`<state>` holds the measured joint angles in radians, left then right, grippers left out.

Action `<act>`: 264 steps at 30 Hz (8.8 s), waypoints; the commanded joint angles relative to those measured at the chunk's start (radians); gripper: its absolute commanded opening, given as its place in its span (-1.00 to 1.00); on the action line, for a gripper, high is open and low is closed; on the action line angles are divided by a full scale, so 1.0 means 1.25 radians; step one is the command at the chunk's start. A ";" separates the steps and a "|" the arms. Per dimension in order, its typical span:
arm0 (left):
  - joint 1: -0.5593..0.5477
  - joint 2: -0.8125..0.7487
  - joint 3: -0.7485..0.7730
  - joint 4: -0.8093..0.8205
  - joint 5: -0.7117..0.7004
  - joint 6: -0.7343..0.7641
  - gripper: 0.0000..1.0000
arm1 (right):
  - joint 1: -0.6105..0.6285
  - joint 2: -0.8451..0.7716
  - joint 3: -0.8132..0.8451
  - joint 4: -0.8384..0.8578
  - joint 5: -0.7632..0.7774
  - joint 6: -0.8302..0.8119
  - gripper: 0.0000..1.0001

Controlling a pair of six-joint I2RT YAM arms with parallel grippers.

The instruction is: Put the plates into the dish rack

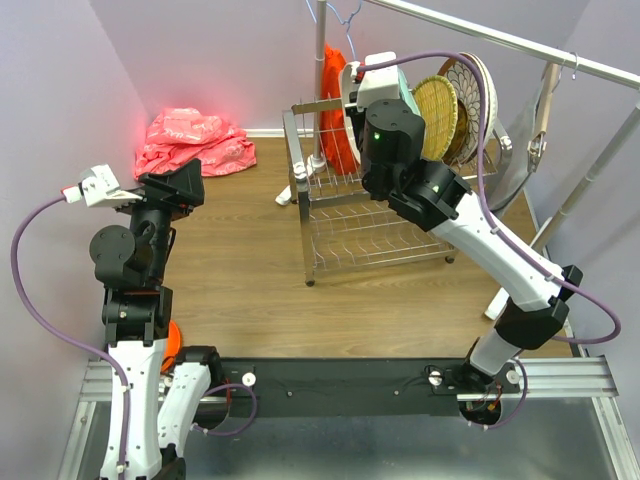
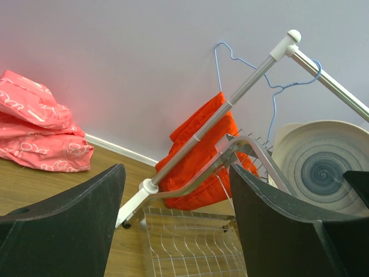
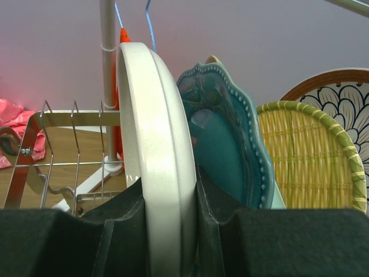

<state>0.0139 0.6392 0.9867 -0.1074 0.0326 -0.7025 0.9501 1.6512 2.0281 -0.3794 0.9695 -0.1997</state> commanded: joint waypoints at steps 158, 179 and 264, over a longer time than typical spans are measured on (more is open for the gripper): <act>0.384 0.383 -0.222 -0.553 -0.387 -0.366 0.50 | -0.018 -0.063 -0.050 0.257 -0.573 -0.237 1.00; 0.385 0.534 -0.183 -0.626 -0.432 -0.395 0.50 | -0.080 -0.074 -0.032 0.258 -0.596 -0.211 1.00; -0.047 0.430 0.688 -0.241 0.250 -0.144 -1.00 | -0.131 -0.111 0.048 0.191 -0.716 -0.080 0.99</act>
<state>0.0212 1.1416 1.7439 -0.4767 0.2485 -0.8223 0.7906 1.5055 2.0228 -0.1730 -0.0116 -0.3031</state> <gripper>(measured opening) 0.104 0.995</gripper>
